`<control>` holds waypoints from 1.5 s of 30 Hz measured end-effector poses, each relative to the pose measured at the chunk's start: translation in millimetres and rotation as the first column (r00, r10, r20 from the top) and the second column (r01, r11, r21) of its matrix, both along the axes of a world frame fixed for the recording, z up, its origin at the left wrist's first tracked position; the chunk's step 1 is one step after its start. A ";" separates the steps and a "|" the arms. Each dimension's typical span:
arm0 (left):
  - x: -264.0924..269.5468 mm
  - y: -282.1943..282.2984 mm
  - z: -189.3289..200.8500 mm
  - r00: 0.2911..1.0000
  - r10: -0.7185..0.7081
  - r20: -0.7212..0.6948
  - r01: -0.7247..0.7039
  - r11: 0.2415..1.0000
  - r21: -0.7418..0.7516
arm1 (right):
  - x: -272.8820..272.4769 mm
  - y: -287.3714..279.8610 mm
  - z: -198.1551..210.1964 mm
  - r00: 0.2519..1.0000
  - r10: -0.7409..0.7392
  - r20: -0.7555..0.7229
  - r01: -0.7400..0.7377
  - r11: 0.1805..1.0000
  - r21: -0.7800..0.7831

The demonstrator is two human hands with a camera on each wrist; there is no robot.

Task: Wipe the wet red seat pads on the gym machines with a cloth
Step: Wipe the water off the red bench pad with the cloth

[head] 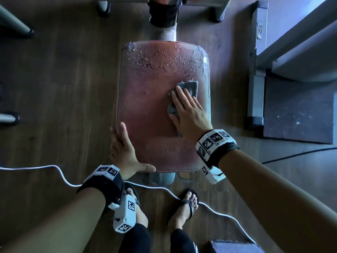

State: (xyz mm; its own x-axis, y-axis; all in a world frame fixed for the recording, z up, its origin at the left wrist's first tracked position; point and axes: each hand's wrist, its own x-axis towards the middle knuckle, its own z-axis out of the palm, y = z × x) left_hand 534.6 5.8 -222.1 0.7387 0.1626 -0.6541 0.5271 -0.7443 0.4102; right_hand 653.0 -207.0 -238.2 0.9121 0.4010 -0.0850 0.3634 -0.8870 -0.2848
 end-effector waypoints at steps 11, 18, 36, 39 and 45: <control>-1.2 -2.9 -0.4 0.999 0.002 0.032 -0.003 0.999 0.046 | -77.0 -31.7 -0.2 0.894 -0.429 -0.126 0.438 0.898 0.044; -3.9 -0.1 -3.6 0.997 -0.013 0.073 0.013 1.000 0.005 | -154.3 -46.7 9.2 0.736 -0.564 -0.375 0.652 0.740 0.167; -8.3 1.0 -2.0 0.996 -0.004 0.094 0.006 1.000 -0.022 | -150.5 -41.4 5.6 0.650 -0.640 -0.410 0.745 0.642 0.178; -9.2 1.3 -2.8 0.995 0.000 0.101 0.003 0.999 -0.032 | -132.3 -46.1 5.8 0.654 -0.620 -0.433 0.735 0.656 0.172; -3.1 10.2 -2.3 0.999 0.032 -0.015 -0.034 0.990 -0.136 | -121.7 -54.8 5.7 0.713 -0.568 -0.410 0.685 0.687 0.240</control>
State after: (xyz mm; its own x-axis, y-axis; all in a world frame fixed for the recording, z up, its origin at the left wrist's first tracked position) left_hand 531.5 15.9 -224.4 0.7256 0.0957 -0.6814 0.5564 -0.6642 0.4992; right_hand 531.3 -261.8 -232.5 0.9132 -0.2041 -0.3528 -0.3903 -0.6874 -0.6125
